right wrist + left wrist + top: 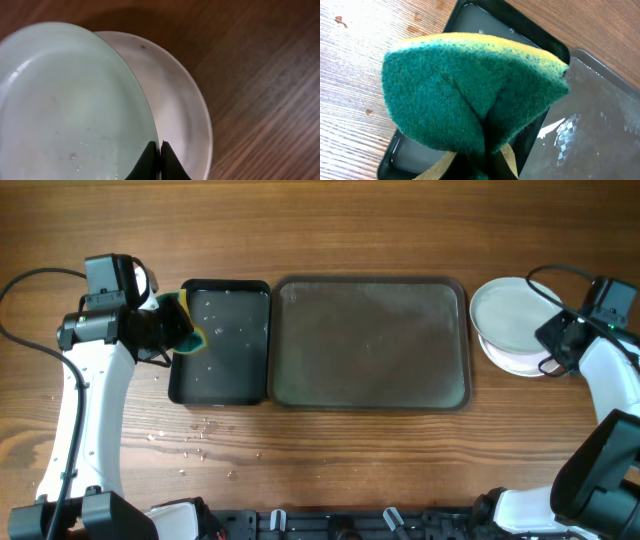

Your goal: Clean dirty plates on tray and stack at the side

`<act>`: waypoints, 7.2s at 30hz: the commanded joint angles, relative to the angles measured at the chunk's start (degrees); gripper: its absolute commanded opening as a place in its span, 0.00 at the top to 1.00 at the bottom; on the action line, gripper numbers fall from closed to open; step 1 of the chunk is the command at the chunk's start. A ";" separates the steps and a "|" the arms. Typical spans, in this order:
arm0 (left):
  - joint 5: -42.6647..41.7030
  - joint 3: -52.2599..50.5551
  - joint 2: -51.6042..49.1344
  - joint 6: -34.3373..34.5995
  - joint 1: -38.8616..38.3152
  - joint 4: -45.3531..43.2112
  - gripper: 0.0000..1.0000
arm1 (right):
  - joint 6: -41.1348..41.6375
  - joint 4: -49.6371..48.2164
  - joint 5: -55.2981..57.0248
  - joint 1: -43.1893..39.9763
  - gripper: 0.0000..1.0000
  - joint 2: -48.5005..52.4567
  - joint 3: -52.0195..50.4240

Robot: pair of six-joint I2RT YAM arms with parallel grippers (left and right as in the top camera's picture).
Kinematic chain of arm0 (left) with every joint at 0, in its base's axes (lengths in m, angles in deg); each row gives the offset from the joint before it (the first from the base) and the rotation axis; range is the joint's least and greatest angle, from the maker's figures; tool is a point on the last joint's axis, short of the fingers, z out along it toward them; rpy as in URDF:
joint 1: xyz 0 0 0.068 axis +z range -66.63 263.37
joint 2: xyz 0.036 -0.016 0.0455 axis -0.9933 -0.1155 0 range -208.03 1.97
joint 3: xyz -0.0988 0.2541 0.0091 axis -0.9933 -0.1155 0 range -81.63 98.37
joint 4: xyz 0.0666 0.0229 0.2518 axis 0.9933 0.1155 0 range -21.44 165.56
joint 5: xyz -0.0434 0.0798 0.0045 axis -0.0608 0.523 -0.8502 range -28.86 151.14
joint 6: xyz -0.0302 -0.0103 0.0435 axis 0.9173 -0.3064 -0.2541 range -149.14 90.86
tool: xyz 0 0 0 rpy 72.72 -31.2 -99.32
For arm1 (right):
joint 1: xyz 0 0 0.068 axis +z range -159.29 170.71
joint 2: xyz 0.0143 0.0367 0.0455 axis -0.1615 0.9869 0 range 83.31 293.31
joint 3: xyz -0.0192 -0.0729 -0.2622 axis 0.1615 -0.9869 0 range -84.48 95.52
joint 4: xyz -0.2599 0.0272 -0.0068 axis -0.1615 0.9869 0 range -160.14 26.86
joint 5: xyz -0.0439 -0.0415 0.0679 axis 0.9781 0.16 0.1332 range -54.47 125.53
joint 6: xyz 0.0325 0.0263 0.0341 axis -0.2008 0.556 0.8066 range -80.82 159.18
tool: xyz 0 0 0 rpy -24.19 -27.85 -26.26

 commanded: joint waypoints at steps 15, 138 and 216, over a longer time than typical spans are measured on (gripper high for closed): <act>-0.50 -1.05 0.09 -0.98 -0.17 -1.51 0.96 | 4.50 4.81 6.03 -0.22 0.94 0.00 -1.20; -1.16 6.25 -2.25 1.88 -9.20 -14.51 0.00 | -16.94 -49.00 -15.52 22.29 0.00 -92.50 -47.01; 2.97 6.21 39.17 1.44 -7.15 3.02 0.00 | -33.42 -28.13 -11.56 24.74 0.00 -92.48 -55.74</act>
